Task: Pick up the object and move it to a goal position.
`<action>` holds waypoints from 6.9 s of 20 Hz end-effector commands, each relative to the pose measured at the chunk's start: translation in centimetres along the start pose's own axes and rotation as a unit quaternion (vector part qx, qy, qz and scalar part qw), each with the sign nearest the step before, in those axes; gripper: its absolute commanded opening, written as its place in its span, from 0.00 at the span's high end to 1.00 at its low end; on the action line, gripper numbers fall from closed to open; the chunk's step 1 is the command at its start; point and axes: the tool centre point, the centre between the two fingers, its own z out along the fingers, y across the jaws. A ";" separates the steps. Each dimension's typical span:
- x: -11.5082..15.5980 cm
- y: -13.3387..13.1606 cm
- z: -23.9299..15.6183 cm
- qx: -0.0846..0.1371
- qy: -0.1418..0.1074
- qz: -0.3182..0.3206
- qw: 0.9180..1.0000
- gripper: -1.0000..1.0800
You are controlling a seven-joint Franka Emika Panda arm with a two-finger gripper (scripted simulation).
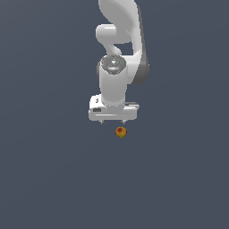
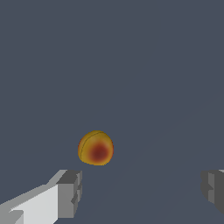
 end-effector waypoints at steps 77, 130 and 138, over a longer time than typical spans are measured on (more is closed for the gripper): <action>-2.6 -4.7 7.6 -0.001 0.014 -0.656 0.755 0.04; -2.4 -3.7 2.3 -0.011 0.024 -0.664 0.748 1.00; -3.4 -2.6 -6.6 -0.007 0.022 -0.665 0.747 1.00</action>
